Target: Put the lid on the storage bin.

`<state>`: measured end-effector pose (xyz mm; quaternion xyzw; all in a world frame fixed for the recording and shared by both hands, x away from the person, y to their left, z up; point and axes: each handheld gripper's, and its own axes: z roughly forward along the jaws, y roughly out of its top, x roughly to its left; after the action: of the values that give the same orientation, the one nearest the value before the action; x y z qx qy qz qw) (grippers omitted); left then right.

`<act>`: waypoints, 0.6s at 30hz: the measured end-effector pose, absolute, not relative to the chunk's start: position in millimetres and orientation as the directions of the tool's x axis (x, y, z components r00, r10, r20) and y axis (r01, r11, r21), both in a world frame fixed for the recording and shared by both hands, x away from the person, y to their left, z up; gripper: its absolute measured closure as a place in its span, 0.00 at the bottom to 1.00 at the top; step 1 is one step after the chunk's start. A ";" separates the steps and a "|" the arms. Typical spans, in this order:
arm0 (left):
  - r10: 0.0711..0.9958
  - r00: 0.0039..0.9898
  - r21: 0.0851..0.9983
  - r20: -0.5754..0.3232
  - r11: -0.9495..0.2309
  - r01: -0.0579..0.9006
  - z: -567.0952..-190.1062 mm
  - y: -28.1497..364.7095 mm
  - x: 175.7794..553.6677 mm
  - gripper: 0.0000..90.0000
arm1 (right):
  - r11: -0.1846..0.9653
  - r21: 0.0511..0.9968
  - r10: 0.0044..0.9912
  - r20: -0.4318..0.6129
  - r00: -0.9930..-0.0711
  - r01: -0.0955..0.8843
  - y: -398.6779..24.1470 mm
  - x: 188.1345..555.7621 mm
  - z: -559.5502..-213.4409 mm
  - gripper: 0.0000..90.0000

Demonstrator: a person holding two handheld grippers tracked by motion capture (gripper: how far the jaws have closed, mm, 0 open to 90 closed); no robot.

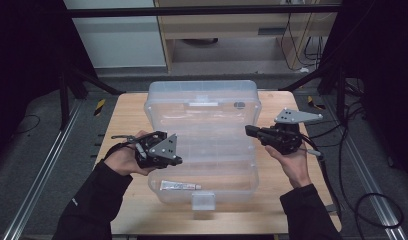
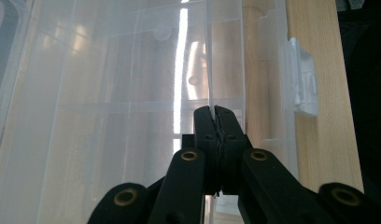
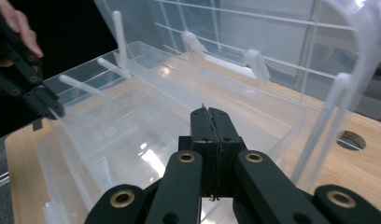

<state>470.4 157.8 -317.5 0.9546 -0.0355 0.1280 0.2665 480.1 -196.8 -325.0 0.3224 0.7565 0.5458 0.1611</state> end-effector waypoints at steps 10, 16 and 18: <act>0.004 0.967 0.498 0.256 -0.858 -0.128 -321.0 157.8 465.9 0.98 | 0.163 0.921 0.703 0.142 -0.697 0.353 -207.0 490.8 -332.8 1.00; 0.005 0.968 0.495 0.249 -0.860 -0.123 -321.6 158.1 465.0 0.97 | 0.160 0.918 0.710 0.147 -0.688 0.362 -212.2 490.7 -335.3 1.00; 0.007 0.969 0.497 0.248 -0.859 -0.121 -322.3 158.1 464.5 0.97 | 0.159 0.917 0.707 0.152 -0.691 0.365 -213.1 490.1 -336.5 1.00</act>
<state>464.5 158.1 -322.3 0.9565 -0.0297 0.1216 0.2636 490.1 -213.1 -336.5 0.3599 0.7444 0.5396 0.1586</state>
